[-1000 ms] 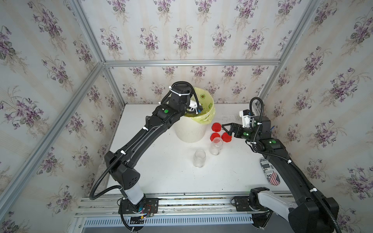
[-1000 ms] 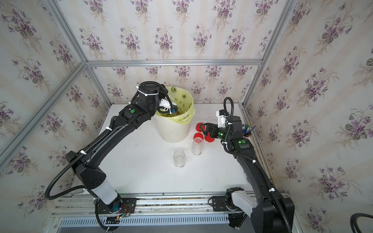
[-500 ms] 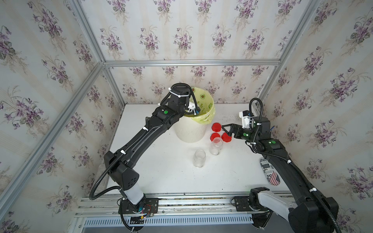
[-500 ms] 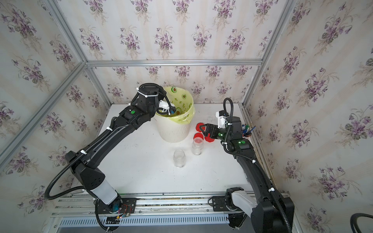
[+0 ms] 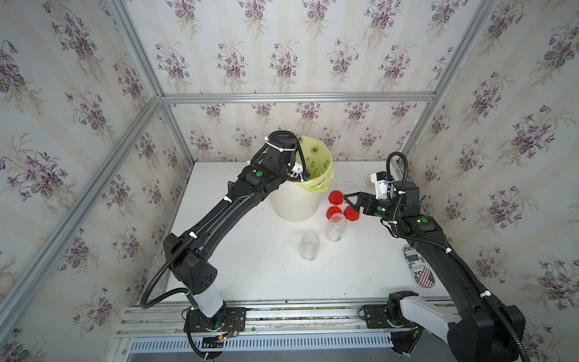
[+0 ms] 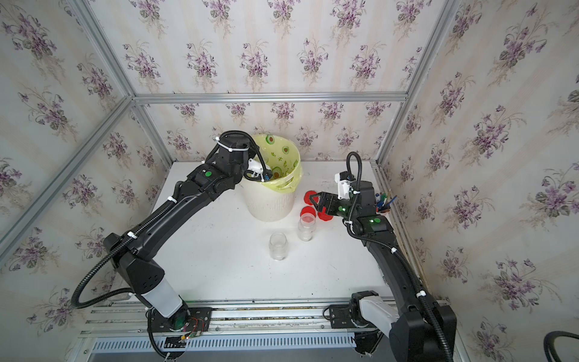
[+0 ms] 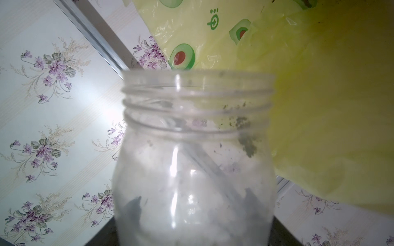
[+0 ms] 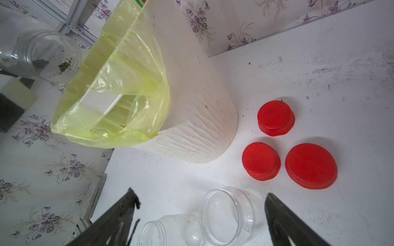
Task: Empty moldy tea leaves from jars
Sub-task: Pour the moldy tea leaves from the jar into the trash bin.
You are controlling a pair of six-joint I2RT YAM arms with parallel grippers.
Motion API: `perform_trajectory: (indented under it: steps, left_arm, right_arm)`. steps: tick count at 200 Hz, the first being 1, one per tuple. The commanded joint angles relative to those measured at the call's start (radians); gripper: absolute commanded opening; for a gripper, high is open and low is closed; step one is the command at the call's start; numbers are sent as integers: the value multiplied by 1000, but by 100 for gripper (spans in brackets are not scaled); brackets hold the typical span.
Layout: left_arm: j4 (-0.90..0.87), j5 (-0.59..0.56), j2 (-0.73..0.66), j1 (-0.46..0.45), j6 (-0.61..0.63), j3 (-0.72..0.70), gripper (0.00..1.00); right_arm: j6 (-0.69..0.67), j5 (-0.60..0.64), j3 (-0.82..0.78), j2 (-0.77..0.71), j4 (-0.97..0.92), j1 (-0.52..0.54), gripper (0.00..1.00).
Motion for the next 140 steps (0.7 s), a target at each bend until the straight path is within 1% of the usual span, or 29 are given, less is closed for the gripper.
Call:
perform_trajectory:
  steps: [1,18,38,70,88,95,129,140]
  left_arm:
    - [38,27,1,-7,73,64,75]
    - [38,26,-7,-9,84,26,75]
    - [37,22,-11,2,66,-16,75]
    - [38,23,-13,0,68,17,75]
    - [31,71,-24,12,32,-13,75]
    - [31,85,-23,28,40,-31,75]
    - [51,86,-12,31,50,-3,75]
    - [49,91,-20,33,34,-14,75]
  right_arm:
    - [-1,-12,10,6,15,0,92]
    - [1,-16,11,11,20,1,92]
    - [10,-24,9,12,35,1,92]
    - [4,-29,23,18,20,1,92]
    - [9,-25,19,14,30,1,92]
    - [15,-28,13,16,40,1,92]
    - [12,-47,34,39,28,0,92]
    - [10,-42,39,33,27,0,92]
